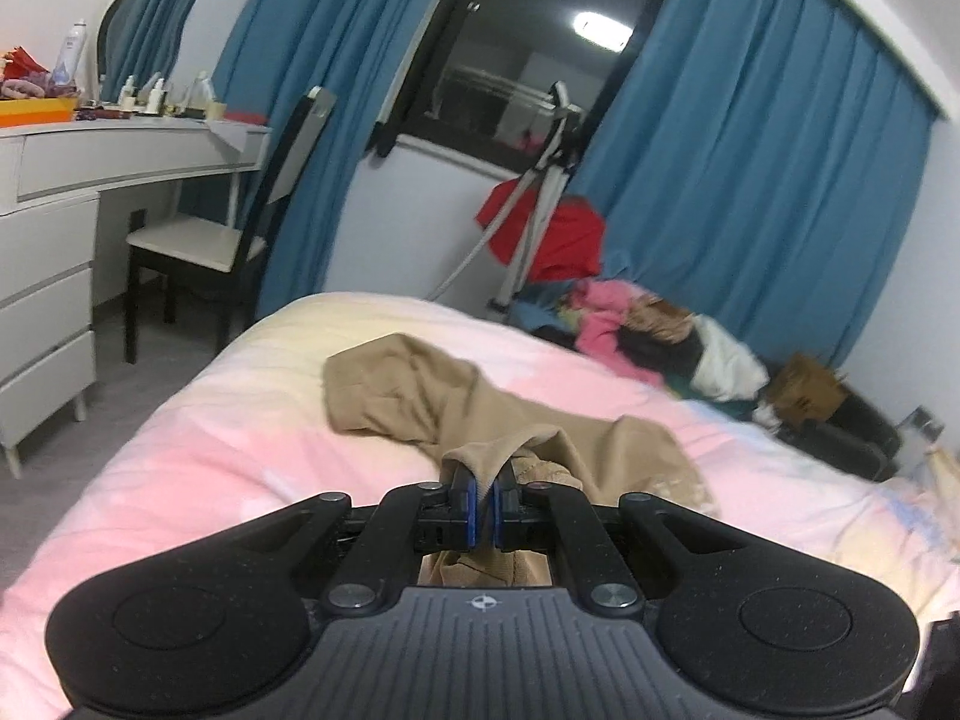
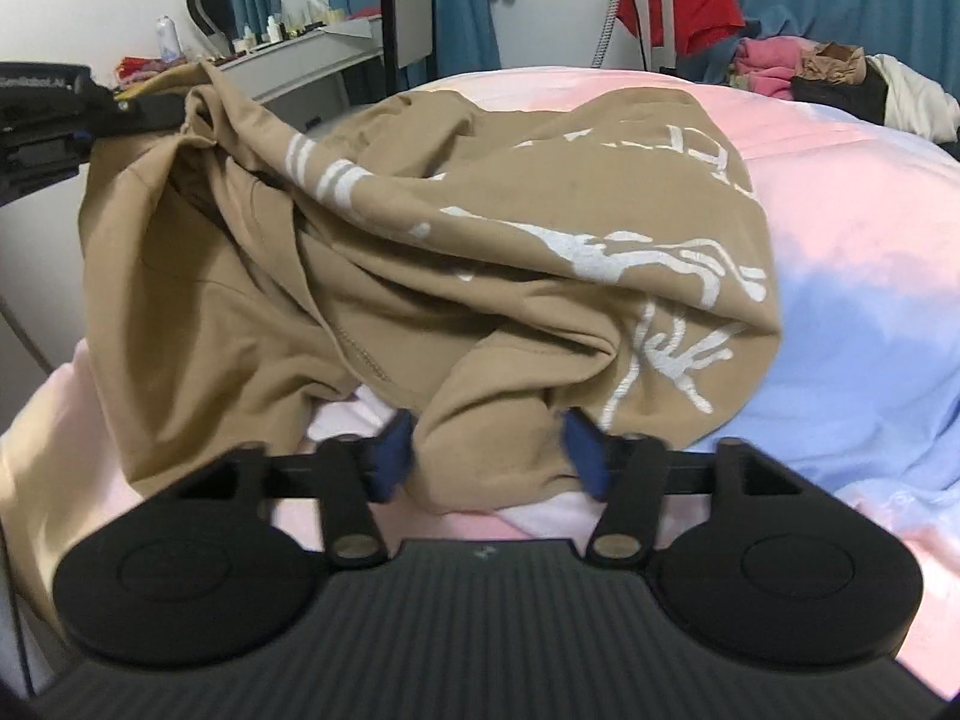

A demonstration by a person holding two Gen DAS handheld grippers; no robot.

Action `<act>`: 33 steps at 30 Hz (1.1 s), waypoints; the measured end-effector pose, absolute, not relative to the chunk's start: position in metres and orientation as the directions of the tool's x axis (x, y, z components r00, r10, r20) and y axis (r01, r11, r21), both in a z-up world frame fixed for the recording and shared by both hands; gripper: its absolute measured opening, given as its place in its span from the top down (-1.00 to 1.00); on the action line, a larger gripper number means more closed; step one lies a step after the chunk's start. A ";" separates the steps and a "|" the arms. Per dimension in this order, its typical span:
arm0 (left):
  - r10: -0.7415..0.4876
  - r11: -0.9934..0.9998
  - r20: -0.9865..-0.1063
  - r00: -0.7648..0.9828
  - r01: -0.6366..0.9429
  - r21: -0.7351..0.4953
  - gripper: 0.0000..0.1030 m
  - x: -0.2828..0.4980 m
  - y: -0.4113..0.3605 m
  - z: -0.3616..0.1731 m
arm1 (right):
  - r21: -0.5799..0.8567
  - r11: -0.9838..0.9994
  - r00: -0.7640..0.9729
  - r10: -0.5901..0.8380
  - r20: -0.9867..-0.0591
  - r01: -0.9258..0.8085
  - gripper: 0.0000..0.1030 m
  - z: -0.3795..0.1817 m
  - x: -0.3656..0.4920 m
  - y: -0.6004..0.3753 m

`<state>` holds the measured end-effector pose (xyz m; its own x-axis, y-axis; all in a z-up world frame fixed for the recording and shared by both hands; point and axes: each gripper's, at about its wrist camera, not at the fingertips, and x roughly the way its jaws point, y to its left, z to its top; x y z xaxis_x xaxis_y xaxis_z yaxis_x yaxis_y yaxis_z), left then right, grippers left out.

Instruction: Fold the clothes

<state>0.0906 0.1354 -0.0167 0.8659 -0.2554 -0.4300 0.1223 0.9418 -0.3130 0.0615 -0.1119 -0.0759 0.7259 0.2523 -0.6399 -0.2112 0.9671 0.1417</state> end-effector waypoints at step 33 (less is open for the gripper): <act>-0.540 0.840 -0.435 0.721 0.424 -0.339 0.88 0.074 0.086 -0.014 | 0.541 0.811 0.838 0.123 -0.532 0.223 0.50 -0.039 0.028 -0.274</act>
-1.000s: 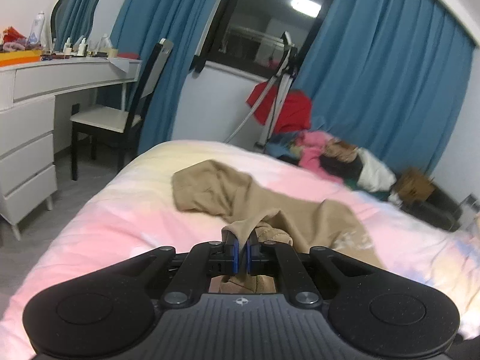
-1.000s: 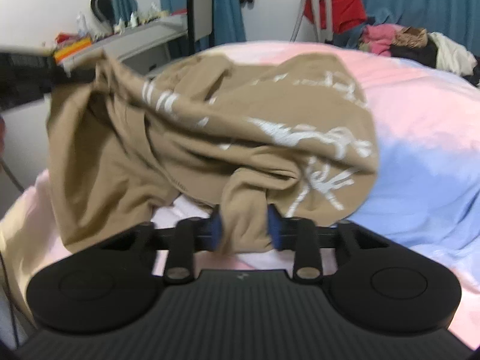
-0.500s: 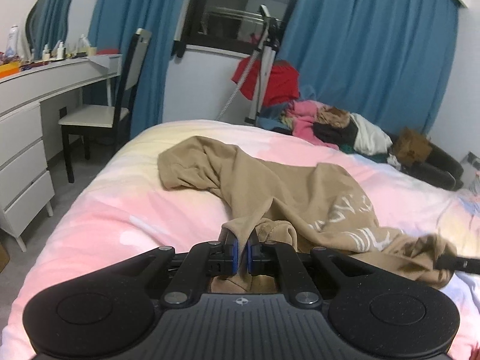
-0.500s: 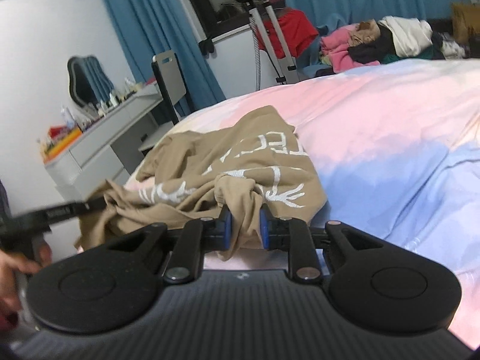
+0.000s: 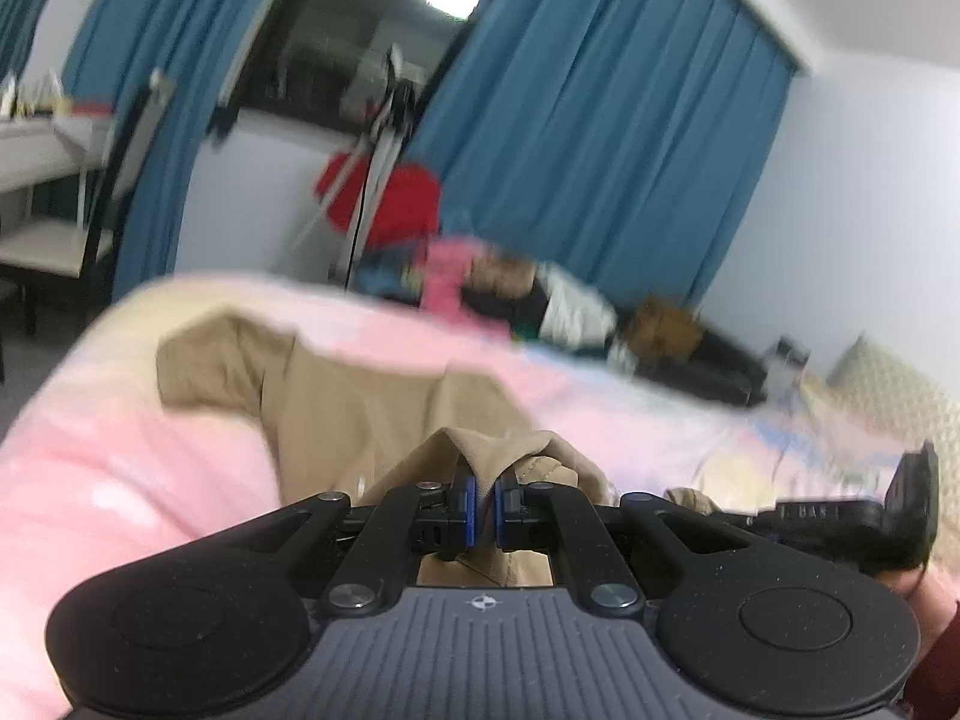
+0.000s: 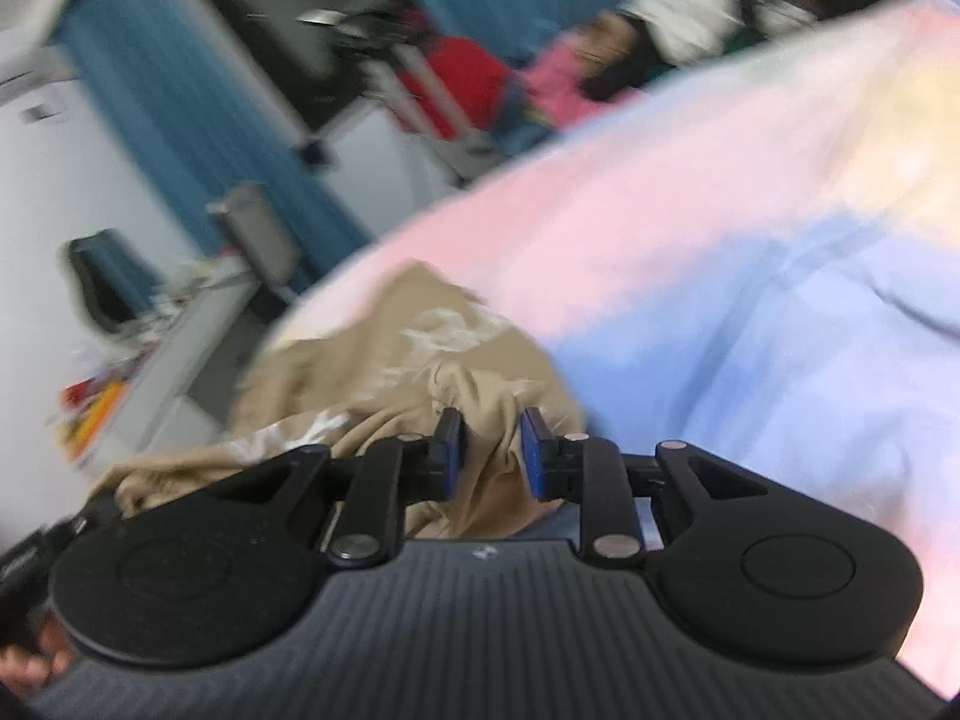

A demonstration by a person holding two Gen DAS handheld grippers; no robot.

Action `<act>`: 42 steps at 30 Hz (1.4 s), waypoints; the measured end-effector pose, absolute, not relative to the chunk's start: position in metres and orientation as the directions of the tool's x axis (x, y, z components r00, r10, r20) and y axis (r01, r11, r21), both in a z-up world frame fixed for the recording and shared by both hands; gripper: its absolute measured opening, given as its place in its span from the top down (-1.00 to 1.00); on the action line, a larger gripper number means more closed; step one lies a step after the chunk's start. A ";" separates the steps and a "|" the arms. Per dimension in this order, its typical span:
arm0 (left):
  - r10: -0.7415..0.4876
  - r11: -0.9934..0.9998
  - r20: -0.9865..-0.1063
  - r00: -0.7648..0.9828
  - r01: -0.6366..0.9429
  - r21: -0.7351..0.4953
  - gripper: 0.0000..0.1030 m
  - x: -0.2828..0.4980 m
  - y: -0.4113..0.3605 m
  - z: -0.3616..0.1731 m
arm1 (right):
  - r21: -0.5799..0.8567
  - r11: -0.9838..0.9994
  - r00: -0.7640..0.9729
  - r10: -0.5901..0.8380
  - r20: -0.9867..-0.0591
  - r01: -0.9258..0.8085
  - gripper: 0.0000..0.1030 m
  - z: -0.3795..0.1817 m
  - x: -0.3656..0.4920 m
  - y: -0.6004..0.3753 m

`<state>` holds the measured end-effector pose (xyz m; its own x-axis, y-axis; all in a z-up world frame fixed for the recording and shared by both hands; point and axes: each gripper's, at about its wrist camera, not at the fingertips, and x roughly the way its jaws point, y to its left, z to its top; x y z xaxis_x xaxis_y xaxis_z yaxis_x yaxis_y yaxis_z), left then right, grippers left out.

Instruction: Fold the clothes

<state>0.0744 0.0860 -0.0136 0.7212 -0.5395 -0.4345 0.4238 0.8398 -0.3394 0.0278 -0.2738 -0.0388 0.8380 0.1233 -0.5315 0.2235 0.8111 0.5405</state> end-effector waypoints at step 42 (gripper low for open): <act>-0.540 0.810 -0.512 0.667 0.249 -0.531 0.89 0.091 0.123 -0.031 | 0.202 0.968 0.793 0.007 -0.609 0.147 0.10 -0.042 0.019 -0.222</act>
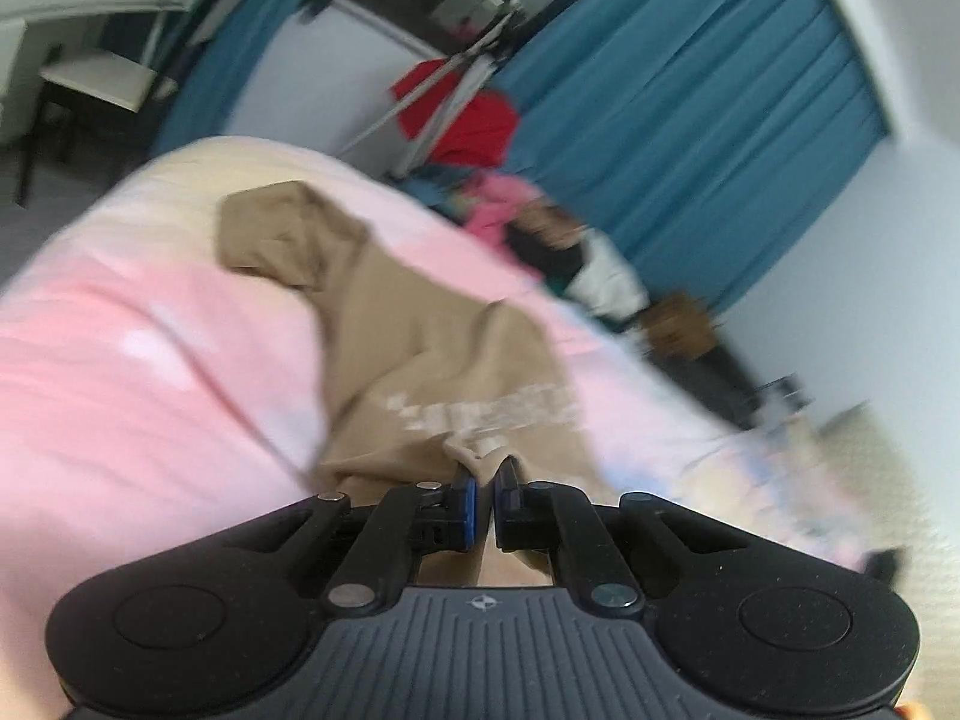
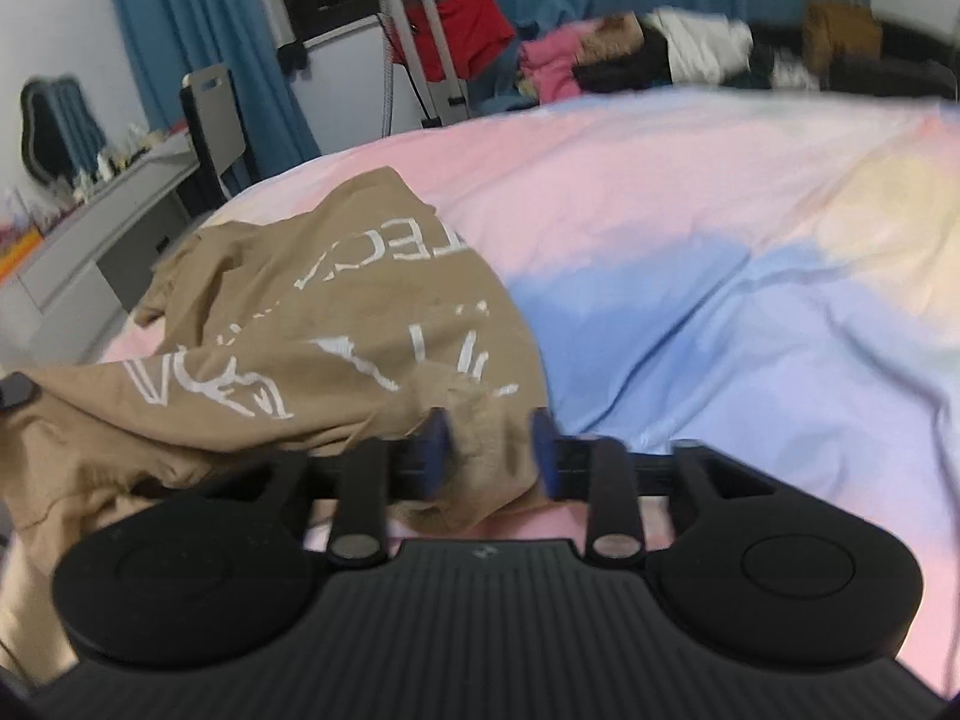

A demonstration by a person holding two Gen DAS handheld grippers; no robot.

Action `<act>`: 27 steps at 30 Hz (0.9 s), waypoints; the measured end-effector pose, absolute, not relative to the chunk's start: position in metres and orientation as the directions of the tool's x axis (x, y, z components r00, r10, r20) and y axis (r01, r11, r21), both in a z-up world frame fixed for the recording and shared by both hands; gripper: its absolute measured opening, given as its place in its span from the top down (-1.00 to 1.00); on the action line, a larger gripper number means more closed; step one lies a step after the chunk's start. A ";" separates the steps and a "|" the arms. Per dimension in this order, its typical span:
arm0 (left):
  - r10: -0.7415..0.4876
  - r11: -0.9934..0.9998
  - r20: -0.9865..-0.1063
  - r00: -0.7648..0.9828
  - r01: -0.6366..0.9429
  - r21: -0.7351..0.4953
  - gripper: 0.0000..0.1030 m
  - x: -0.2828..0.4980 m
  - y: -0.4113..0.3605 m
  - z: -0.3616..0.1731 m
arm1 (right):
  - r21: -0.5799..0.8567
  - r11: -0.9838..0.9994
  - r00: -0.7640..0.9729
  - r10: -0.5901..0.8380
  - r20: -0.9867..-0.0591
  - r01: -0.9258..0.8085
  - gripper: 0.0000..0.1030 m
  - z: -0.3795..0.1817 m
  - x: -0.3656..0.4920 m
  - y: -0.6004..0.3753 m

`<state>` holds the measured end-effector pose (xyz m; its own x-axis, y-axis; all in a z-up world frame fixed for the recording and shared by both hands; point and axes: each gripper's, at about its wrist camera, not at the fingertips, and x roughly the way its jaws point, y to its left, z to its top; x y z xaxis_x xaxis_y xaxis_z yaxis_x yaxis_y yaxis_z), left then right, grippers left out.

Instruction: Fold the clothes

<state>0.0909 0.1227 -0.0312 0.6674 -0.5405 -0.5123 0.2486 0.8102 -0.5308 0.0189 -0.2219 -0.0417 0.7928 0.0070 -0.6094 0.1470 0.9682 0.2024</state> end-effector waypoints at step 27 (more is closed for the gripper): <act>-0.286 0.958 -0.623 0.728 0.200 -0.206 0.87 0.119 0.100 -0.049 | 0.089 0.994 0.817 0.100 -0.568 -0.060 0.64 -0.026 0.009 -0.195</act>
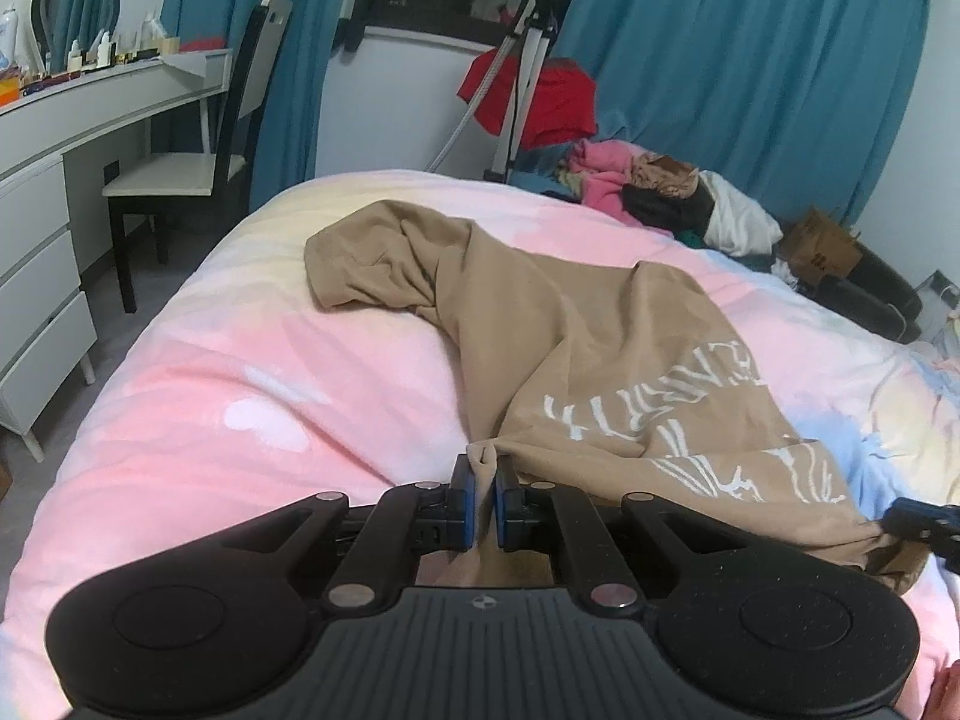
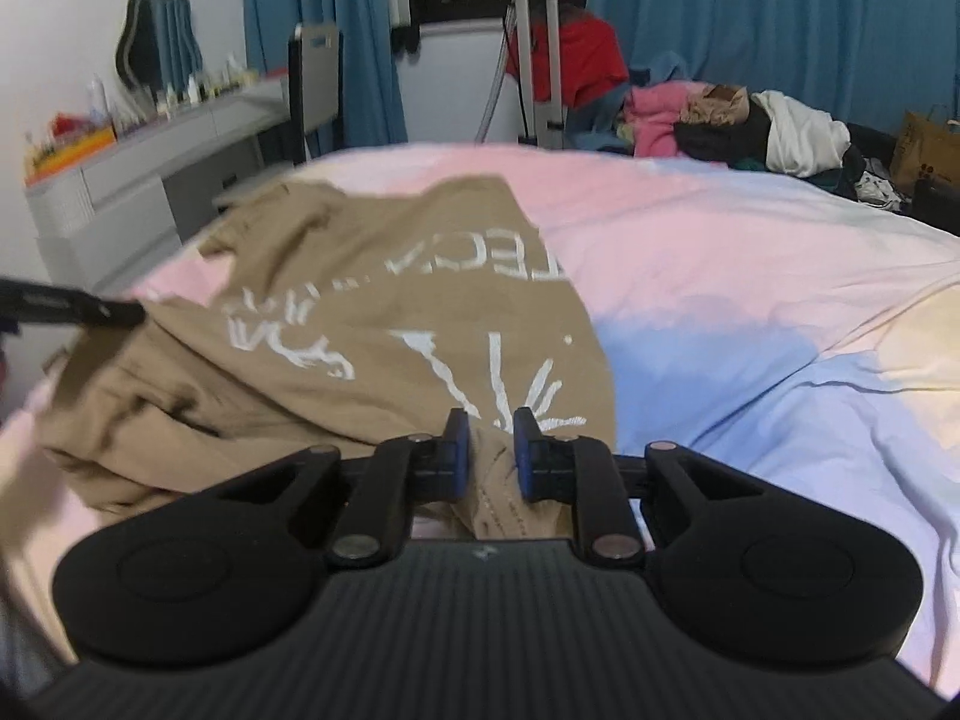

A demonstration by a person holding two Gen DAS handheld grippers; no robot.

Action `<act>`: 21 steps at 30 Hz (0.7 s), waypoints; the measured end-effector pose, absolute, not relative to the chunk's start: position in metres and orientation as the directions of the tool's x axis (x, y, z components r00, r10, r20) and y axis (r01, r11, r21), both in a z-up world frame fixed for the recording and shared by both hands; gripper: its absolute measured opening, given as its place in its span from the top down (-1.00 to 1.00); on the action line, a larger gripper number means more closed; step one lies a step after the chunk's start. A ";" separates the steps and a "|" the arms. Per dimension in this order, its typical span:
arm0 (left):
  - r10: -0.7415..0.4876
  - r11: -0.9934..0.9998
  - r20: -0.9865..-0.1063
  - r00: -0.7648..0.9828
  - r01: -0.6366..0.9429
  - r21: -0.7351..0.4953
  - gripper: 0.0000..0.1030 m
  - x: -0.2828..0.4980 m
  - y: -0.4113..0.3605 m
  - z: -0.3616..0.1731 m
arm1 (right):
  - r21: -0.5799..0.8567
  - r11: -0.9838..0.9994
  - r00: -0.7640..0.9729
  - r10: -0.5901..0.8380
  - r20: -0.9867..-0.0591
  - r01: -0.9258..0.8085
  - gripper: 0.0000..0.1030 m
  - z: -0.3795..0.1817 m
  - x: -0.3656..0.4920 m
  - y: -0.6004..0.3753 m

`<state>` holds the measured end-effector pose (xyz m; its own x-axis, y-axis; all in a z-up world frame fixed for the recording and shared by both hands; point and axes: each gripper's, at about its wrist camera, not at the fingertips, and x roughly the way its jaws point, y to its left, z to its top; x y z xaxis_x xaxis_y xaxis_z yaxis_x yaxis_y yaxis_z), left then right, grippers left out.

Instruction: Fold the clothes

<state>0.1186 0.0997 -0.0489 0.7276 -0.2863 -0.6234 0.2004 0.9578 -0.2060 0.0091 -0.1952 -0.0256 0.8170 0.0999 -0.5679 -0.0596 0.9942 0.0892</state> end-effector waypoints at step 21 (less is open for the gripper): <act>-0.298 0.915 -0.434 0.850 0.384 0.124 0.06 0.036 0.066 -0.008 | 0.467 0.884 0.877 0.242 -0.416 -0.023 0.65 -0.016 -0.014 -0.237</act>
